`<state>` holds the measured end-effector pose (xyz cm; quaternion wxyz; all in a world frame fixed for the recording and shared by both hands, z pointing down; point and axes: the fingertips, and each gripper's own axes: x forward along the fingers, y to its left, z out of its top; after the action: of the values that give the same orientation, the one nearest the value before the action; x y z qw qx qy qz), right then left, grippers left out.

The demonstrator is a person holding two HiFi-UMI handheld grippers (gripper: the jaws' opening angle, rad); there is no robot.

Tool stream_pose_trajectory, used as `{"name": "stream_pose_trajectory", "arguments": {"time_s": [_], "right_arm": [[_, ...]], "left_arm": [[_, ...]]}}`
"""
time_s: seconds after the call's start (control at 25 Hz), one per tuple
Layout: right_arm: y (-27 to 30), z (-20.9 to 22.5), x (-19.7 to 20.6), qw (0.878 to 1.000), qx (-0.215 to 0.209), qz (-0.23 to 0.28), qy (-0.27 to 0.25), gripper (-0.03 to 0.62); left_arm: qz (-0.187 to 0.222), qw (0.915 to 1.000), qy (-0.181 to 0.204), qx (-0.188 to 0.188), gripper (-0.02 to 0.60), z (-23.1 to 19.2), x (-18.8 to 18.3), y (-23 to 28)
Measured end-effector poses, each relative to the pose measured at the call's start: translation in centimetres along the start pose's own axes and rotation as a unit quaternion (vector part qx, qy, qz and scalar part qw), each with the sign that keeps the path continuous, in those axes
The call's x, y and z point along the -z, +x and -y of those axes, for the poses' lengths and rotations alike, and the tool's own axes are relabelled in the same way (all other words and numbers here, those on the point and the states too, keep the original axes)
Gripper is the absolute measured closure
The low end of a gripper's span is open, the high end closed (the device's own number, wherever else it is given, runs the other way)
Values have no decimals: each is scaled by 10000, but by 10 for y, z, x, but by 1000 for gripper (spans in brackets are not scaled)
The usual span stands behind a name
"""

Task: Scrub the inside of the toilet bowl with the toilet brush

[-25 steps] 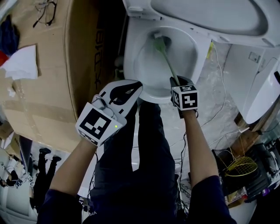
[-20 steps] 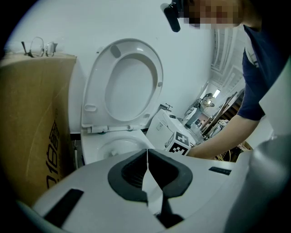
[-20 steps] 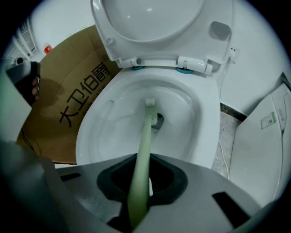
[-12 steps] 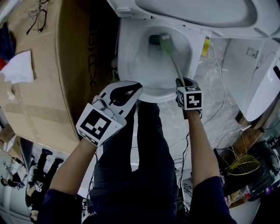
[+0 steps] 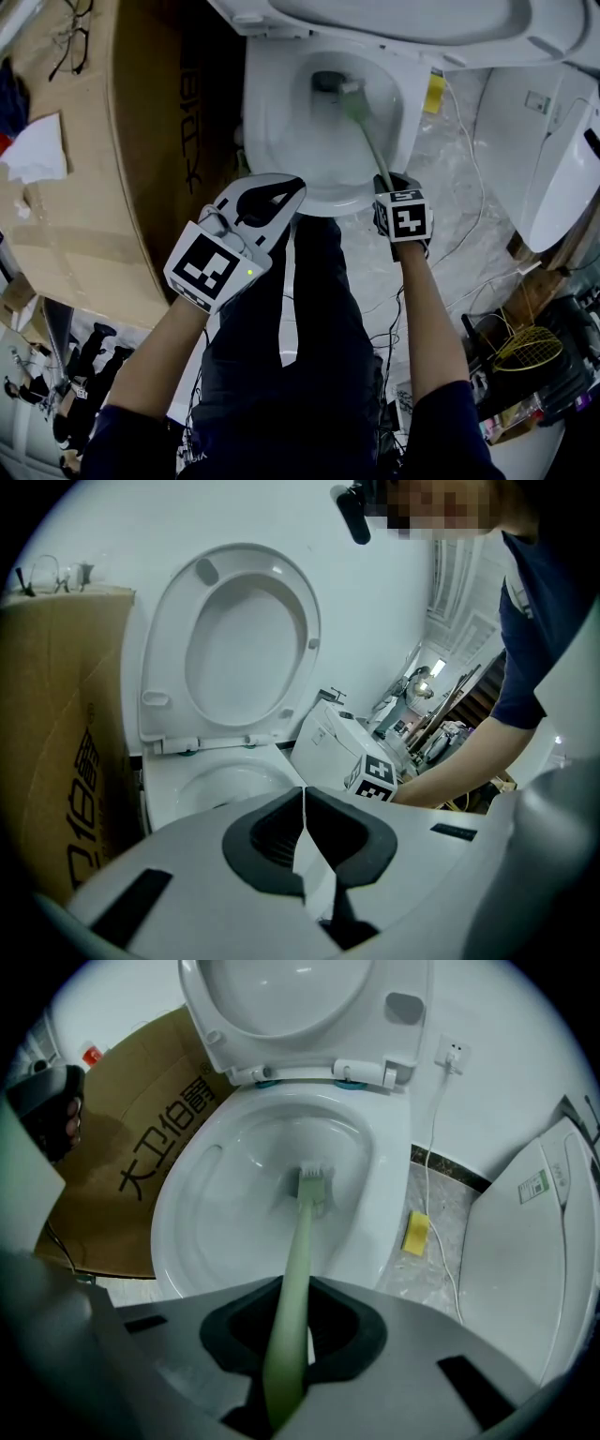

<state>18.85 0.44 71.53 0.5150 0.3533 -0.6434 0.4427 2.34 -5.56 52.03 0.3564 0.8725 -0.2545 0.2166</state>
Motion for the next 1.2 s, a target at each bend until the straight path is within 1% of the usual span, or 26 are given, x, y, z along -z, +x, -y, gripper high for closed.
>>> {"name": "stream_pose_trajectory", "arguments": {"time_s": [0.24,0.6,0.76,0.96,1.2], "right_arm": [[1,-13,15,9995,-46,-289,-153,539],[4,-30,25,9981,-98,-525,-304,539],[6,-37,28,9976,-93,-609,-302,539],[11,-58,32,9966,-271,-714,-309,539],[14,-81,25,9971,-403,-635,-126,539]], "left_arm": [[2,10000,2,-37,546,-4,3,-8],[113,9999,-90,-49,546,-11,5,-18],[162,9998,-126,-39,546,-13,6,-23],[203,9996,-156,-78,546,-21,6,-31],[272,9994,-197,-97,546,-27,3,-38]]}}
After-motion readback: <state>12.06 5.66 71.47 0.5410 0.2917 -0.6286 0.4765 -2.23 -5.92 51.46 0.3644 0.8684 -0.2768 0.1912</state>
